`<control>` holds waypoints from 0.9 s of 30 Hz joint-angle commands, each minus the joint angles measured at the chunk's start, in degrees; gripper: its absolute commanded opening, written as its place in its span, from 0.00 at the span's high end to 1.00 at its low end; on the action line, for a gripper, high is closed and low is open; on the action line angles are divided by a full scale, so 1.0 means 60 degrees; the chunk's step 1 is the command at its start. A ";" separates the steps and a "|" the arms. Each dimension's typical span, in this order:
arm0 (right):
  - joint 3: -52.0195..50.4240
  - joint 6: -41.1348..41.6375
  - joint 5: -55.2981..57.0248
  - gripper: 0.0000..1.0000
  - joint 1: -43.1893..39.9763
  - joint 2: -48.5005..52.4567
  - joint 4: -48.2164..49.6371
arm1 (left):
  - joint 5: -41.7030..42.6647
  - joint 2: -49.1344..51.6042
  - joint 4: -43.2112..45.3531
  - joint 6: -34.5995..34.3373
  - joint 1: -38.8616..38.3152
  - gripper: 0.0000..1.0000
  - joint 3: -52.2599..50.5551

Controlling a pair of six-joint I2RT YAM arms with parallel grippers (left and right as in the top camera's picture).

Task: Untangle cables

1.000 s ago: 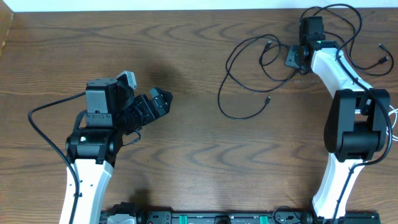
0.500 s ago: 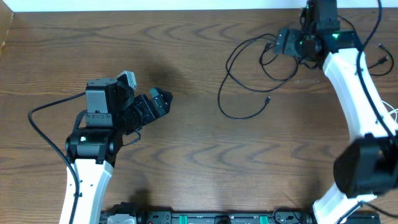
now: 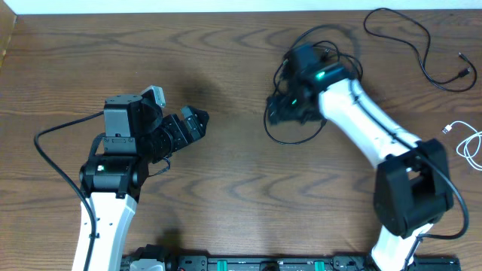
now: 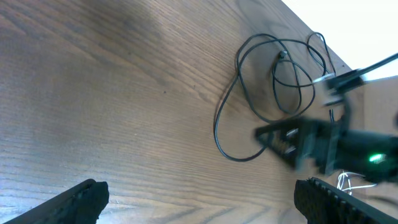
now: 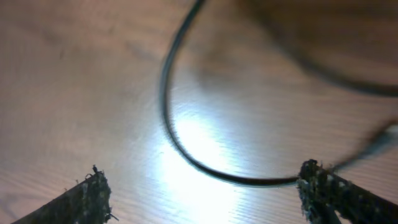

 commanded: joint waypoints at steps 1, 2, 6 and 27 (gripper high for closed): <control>-0.0495 -0.0350 0.0444 0.09 0.0612 0.0015 0.0299 | -0.0062 0.0015 -0.0018 -0.0007 0.0040 0.00 0.0076; -0.0637 -0.0350 0.0681 0.11 0.0754 0.0015 0.0346 | -0.0062 0.0015 -0.0018 -0.0007 0.0040 0.00 0.0076; -0.1202 -0.0361 0.0947 0.11 0.1126 0.0022 0.0452 | -0.0062 0.0015 -0.0018 -0.0007 0.0040 0.00 0.0076; -0.3574 -0.2568 0.2922 0.74 0.1158 0.0022 0.3067 | -0.0062 0.0018 -0.0018 -0.0007 0.0040 0.00 0.0080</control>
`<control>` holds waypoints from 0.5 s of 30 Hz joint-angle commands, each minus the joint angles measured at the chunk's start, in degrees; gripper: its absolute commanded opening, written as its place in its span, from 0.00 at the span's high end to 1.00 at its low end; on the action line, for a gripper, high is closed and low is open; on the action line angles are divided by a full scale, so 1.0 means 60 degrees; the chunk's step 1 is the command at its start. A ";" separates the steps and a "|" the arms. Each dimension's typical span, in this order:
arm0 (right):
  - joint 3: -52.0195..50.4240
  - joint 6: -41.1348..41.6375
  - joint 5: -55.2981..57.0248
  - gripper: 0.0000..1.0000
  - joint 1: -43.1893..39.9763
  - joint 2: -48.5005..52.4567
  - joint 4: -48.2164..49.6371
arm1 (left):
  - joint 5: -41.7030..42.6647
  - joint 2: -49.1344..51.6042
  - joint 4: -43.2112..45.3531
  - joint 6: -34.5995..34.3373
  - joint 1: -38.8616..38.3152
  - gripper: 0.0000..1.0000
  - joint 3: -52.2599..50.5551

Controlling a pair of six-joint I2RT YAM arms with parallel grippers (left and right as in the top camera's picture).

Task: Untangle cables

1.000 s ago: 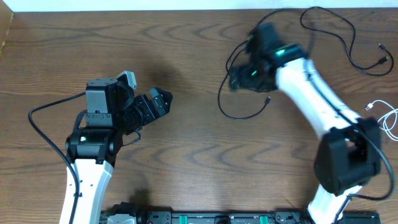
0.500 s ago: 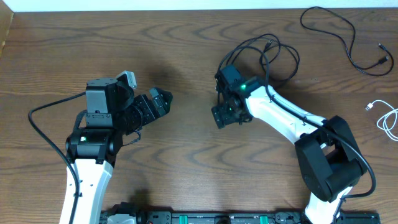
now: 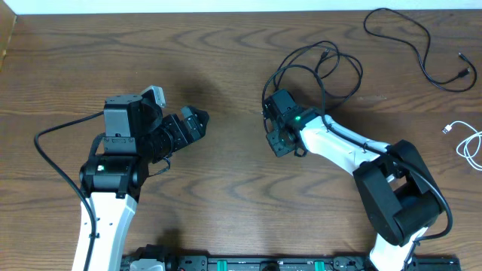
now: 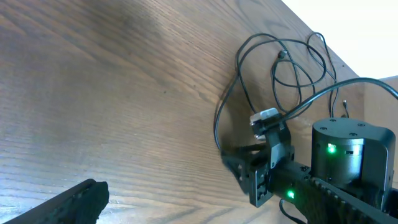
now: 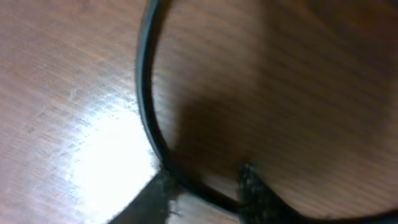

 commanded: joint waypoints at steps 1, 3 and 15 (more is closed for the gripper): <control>-0.0342 -0.0634 0.1089 0.81 -0.0029 0.0117 0.0004 | -0.0062 0.0015 -0.0015 -0.0007 0.0040 0.00 0.0080; -0.0342 -0.1020 0.1246 0.95 -0.0040 0.0117 0.0200 | -0.0062 0.0015 -0.0015 -0.0007 0.0040 0.00 0.0076; 0.0627 -0.1606 0.3734 0.99 -0.0098 0.0113 0.0488 | -0.0062 0.0015 -0.0015 -0.0007 0.0040 0.00 0.0080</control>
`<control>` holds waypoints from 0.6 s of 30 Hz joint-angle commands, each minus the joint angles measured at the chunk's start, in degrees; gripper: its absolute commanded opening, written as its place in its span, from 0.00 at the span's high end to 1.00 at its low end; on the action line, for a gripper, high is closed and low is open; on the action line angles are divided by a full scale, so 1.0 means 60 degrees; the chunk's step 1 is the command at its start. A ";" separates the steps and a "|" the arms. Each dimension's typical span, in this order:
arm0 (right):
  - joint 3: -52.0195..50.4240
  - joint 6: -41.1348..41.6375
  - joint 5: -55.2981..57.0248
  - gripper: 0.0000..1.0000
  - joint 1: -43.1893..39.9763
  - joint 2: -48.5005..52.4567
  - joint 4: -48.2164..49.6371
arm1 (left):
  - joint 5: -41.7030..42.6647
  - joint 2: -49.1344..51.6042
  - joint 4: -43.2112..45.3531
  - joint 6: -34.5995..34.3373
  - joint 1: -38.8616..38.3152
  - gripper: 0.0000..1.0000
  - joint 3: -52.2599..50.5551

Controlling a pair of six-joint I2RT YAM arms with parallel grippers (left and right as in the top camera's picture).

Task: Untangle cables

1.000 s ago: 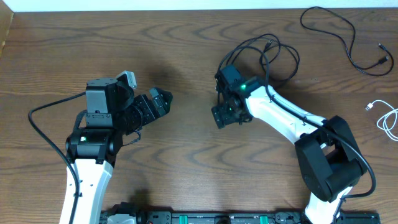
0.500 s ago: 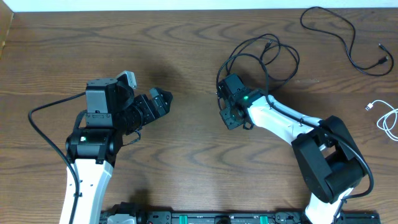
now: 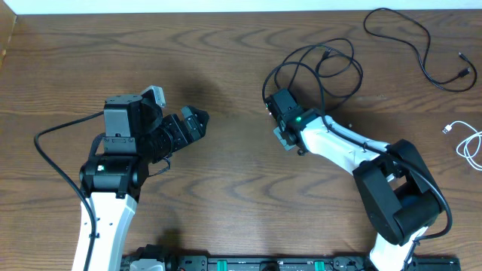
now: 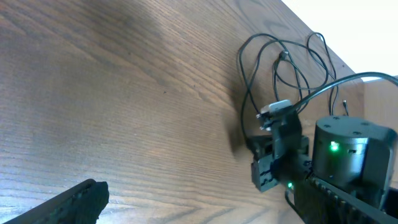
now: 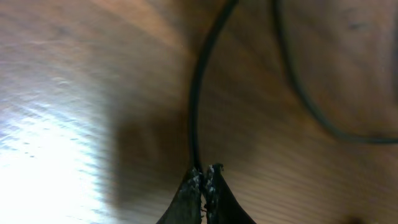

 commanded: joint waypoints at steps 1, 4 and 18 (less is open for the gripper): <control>0.0863 -0.0597 0.1067 0.99 -0.0084 0.0109 -0.0182 | -0.0062 0.0015 -0.0018 -0.0007 0.0040 0.00 0.0076; 0.1636 -0.1195 0.1071 0.99 -0.0178 0.0109 -0.0280 | -0.0058 0.0015 -0.0018 -0.0007 0.0040 0.00 0.0076; 0.2208 -0.2543 -0.3253 0.79 -0.1344 0.0113 -0.1118 | -0.0062 0.0015 -0.0018 -0.0007 0.0040 0.00 0.0080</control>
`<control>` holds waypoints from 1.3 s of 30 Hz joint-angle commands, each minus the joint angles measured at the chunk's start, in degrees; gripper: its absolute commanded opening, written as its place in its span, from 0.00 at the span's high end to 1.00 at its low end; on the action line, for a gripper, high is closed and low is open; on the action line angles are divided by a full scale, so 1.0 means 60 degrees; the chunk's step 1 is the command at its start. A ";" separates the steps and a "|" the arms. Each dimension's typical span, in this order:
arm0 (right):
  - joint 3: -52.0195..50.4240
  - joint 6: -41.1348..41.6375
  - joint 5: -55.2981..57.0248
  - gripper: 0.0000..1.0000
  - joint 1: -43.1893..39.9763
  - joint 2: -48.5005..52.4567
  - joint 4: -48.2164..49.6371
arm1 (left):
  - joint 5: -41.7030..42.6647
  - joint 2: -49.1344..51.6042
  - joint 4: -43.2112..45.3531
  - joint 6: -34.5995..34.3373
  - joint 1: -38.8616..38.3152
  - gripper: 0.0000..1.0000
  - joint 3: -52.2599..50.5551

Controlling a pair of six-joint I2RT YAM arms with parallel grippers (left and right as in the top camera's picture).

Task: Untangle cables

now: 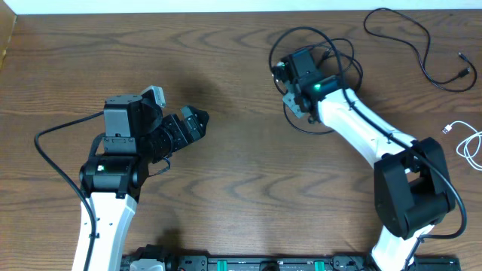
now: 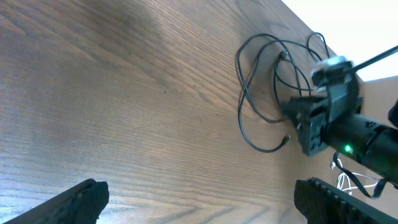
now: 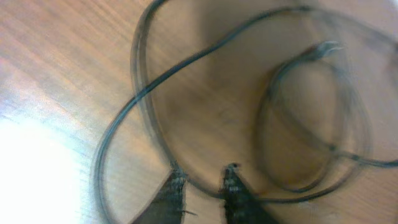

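Note:
A tangled black cable [image 1: 325, 47] lies in several overlapping loops at the back middle of the table, also seen in the left wrist view as the black cable [image 2: 268, 79]. My right gripper [image 1: 287, 84] hovers over the left side of the tangle. Its fingers [image 3: 176, 186] stand a little apart, and a strand of the black cable [image 3: 149, 118] runs across just beyond the right gripper [image 3: 204, 182]. Far to the left my left gripper [image 1: 193, 123] is wide open and holds nothing, the left gripper [image 2: 199, 190] looking across bare wood toward the tangle.
A separate black cable [image 1: 413, 47] with a plug lies at the back right. A white cable [image 1: 470, 144] is coiled at the right edge. The left arm's own lead [image 1: 53, 162] curves along the left side.
My right gripper has moved back and to the right, from the front-left of the tangle to over it. Its fingers, then pinched on a strand, now stand slightly apart. The cable's lower loop lies shifted.
My right gripper was wide open over the tangle's lower loop. Then it stood further front-left, its fingers closing round a strand. Then it was shut on that strand. Now it is back over the tangle with its fingers parted. The left arm has stayed still.

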 commanded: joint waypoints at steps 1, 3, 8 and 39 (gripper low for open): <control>-0.0036 -0.0047 -0.2656 0.82 -0.0091 0.0113 -0.0357 | -0.0062 0.0015 -0.0018 -0.0007 0.0040 0.00 0.0076; -0.0036 -0.0007 -0.3337 0.93 -0.0098 0.0113 -0.0637 | -0.0058 0.0015 -0.0018 -0.0007 0.0040 0.00 0.0076; -0.0055 0.0157 -0.3993 0.99 -0.0069 0.0113 -0.1668 | -0.0062 0.0015 -0.0018 -0.0007 0.0040 0.00 0.0076; -0.2750 0.2554 -0.1027 0.96 -0.0729 0.0189 0.1188 | -0.0062 0.0015 -0.0018 -0.0007 0.0040 0.00 0.0076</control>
